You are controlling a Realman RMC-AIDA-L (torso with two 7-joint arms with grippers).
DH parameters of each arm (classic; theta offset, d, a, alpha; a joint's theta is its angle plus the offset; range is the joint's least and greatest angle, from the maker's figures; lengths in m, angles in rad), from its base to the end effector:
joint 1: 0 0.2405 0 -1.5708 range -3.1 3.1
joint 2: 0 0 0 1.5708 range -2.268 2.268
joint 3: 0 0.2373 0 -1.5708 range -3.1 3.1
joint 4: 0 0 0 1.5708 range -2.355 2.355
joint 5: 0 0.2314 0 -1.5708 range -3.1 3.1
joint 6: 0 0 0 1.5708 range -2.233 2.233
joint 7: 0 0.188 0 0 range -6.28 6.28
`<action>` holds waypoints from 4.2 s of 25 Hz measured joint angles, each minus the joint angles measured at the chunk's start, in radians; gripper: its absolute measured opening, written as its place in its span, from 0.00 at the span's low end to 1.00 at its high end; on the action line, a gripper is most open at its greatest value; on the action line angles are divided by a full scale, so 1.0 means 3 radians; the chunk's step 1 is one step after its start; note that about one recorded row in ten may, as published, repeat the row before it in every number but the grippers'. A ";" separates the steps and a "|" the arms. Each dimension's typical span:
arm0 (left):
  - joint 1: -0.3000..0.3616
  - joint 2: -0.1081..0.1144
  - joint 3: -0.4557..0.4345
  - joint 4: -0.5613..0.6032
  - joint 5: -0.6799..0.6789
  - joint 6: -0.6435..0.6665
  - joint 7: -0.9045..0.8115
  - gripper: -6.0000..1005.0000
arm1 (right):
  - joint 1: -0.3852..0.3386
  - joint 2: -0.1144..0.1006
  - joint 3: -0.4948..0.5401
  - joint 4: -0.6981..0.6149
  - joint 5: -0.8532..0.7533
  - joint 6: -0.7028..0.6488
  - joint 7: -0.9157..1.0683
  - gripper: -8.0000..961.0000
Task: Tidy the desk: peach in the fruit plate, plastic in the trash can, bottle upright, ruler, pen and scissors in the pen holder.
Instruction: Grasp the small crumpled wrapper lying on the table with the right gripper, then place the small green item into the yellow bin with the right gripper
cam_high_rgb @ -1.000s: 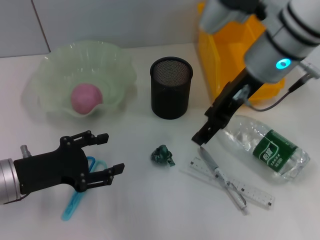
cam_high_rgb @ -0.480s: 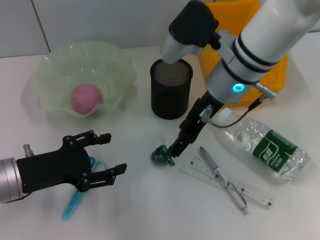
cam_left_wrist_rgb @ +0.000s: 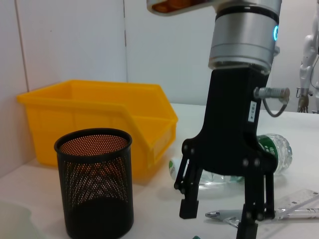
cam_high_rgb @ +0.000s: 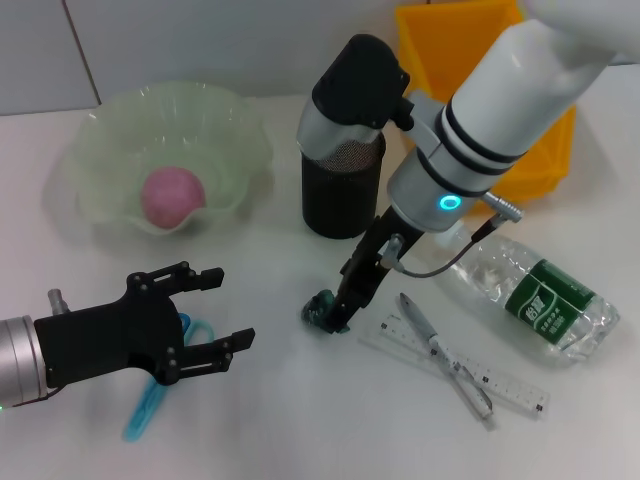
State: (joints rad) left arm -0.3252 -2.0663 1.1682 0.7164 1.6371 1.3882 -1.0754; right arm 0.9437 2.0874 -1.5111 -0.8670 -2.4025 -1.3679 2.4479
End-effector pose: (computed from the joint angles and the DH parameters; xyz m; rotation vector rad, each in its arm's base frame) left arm -0.2525 0.3217 -0.0638 -2.7420 -0.2518 -0.6199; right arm 0.1283 0.3891 -0.1156 -2.8626 0.7212 -0.5384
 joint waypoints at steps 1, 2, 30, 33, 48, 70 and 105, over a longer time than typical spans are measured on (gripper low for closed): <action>0.0000 0.0000 0.0000 0.0000 0.0000 0.0000 0.0000 0.79 | 0.0001 0.0000 -0.0023 0.0026 0.0021 0.0034 0.0000 0.73; -0.0001 0.0000 0.0001 0.0000 -0.0001 0.0000 0.0000 0.79 | 0.0003 0.0001 -0.0049 0.0055 0.0044 0.0065 0.0000 0.73; -0.0005 0.0000 0.0002 0.0000 -0.0001 0.0001 0.0019 0.79 | 0.0025 0.0006 -0.0344 0.0209 0.0119 0.0337 0.0021 0.71; -0.0005 0.0000 0.0003 0.0000 -0.0001 0.0000 0.0021 0.79 | 0.0028 0.0006 -0.0361 0.0208 0.0119 0.0351 0.0025 0.71; -0.0007 0.0001 0.0002 0.0000 -0.0001 0.0008 0.0034 0.79 | 0.0060 0.0011 -0.0454 0.0298 0.0124 0.0459 0.0035 0.43; -0.0010 0.0005 0.0002 0.0000 -0.0001 0.0021 0.0036 0.79 | -0.0002 -0.0009 -0.0411 -0.0027 0.0160 0.0262 0.0112 0.20; -0.0023 0.0005 0.0004 0.0007 -0.0001 0.0036 0.0036 0.79 | -0.0736 -0.0118 0.1781 -0.1827 -0.0767 -0.0172 0.0234 0.21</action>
State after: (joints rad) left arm -0.3322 -2.0647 1.1694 0.7183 1.6368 1.3991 -1.0646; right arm 0.7228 2.0519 -0.9768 -1.4152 -2.6324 -1.4195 2.5180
